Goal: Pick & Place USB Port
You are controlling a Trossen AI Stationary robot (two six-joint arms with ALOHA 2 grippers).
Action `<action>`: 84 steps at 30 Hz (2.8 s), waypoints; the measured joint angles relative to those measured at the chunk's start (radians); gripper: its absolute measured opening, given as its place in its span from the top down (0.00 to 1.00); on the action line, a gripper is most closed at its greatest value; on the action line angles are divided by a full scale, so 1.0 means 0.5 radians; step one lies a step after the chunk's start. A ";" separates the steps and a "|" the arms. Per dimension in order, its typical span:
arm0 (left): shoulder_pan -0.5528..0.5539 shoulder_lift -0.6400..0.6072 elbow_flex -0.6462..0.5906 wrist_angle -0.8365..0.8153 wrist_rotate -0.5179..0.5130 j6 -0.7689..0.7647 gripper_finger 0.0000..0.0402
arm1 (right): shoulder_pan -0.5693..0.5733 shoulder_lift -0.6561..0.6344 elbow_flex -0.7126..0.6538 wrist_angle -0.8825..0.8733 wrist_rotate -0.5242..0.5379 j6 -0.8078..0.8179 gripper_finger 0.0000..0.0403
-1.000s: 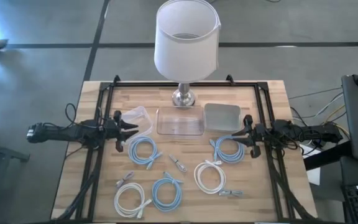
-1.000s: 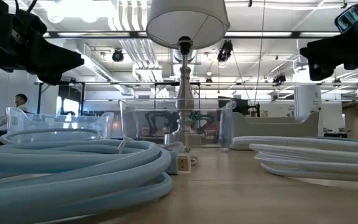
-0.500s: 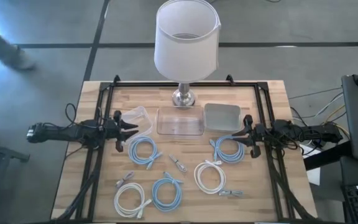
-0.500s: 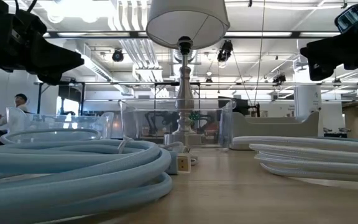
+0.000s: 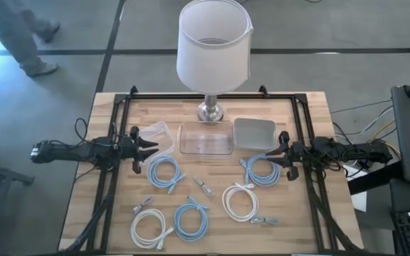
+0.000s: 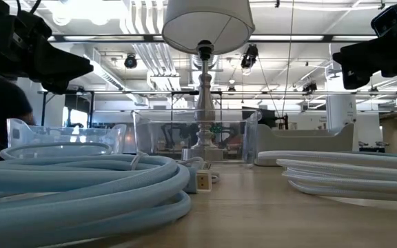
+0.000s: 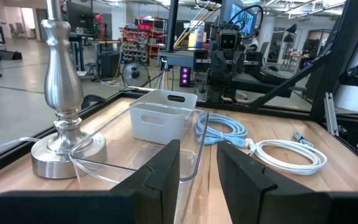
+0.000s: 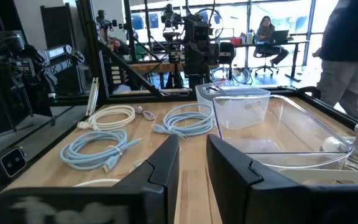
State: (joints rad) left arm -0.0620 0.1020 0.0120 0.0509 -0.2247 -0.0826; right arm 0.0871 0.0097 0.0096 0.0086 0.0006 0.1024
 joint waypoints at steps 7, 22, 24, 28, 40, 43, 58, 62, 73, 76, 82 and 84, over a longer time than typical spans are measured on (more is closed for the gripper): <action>0.000 0.000 0.000 0.000 0.000 0.000 0.73 | 0.000 0.000 0.000 0.000 0.000 0.002 0.83; 0.002 -0.001 0.000 0.000 0.000 0.000 0.73 | 0.000 0.000 0.000 0.000 0.000 0.000 0.79; 0.002 -0.001 0.000 0.000 0.000 0.000 0.73 | 0.000 0.000 -0.001 0.000 0.000 0.001 0.80; 0.002 0.000 0.000 0.000 0.000 0.000 0.73 | -0.001 0.000 0.000 0.000 0.000 0.000 0.82; 0.002 0.000 0.000 0.000 0.000 0.000 0.73 | -0.001 0.000 -0.001 0.000 0.000 0.000 0.81; 0.002 -0.001 0.000 0.000 0.000 0.000 0.73 | 0.000 0.000 -0.001 0.000 0.000 0.003 0.80; 0.002 -0.001 0.000 0.000 0.000 0.000 0.73 | 0.000 0.000 0.000 0.000 0.000 0.002 0.83; 0.000 -0.001 0.000 0.000 0.000 0.001 0.73 | 0.000 0.000 0.000 0.000 0.000 0.002 0.83; 0.000 -0.001 0.000 0.002 -0.001 0.058 0.73 | -0.001 0.000 0.000 0.000 0.000 0.000 0.79; 0.000 -0.001 0.000 0.002 -0.002 0.060 0.73 | 0.000 0.000 -0.001 0.000 0.000 0.002 0.79; 0.000 -0.001 0.000 0.019 -0.129 0.186 0.73 | 0.000 0.000 -0.001 0.000 0.000 0.000 0.81; 0.001 -0.001 0.000 0.040 -0.318 0.215 0.72 | -0.001 0.000 -0.001 0.000 0.000 0.002 0.82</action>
State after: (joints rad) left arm -0.0616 0.1017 0.0120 0.0709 -0.3836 0.0250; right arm 0.0868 0.0097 0.0093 0.0086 0.0006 0.1033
